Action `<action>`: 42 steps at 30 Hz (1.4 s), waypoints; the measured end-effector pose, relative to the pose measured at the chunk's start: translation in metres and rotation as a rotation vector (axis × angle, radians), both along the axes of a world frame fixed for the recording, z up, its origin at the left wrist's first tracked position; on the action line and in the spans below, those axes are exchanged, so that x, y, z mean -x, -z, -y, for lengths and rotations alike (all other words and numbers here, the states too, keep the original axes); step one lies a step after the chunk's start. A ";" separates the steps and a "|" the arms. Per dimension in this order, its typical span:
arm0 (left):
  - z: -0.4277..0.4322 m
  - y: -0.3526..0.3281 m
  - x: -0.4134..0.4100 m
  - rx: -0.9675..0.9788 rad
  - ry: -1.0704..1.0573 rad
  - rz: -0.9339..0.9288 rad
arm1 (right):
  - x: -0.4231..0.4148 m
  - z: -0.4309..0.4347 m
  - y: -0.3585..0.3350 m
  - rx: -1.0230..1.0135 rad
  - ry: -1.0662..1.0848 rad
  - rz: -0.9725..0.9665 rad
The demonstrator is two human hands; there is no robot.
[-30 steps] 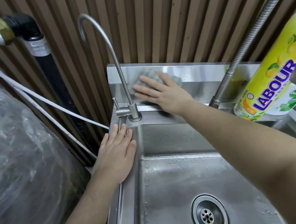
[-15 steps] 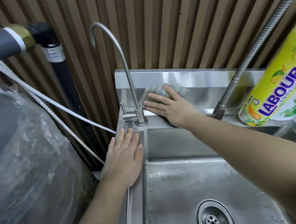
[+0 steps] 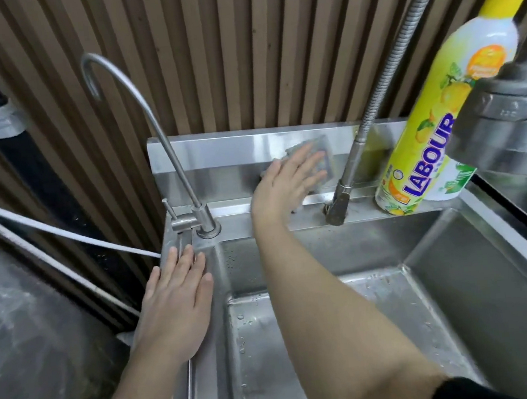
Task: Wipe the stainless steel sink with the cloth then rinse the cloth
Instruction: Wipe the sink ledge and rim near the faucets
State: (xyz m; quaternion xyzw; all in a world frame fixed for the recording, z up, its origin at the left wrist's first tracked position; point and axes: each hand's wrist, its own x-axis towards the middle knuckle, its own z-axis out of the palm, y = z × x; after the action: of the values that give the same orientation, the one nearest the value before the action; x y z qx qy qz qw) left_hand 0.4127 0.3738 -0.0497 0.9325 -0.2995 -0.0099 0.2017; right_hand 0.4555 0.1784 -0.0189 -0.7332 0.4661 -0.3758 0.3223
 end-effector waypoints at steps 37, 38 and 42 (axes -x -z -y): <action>-0.002 0.009 -0.005 0.073 -0.001 0.001 | -0.027 0.012 -0.029 -0.169 0.190 0.081; -0.001 0.008 -0.005 0.070 0.000 0.001 | -0.024 0.010 -0.023 -0.083 0.172 0.042; 0.000 0.006 -0.003 0.062 -0.015 0.001 | -0.002 0.071 -0.026 0.063 0.275 0.089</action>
State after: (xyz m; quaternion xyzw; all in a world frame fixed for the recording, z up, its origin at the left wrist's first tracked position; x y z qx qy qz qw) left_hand 0.4154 0.3742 -0.0553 0.9279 -0.2928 0.0014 0.2307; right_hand 0.4579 0.1077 0.0071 -0.6548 0.5353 -0.4631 0.2649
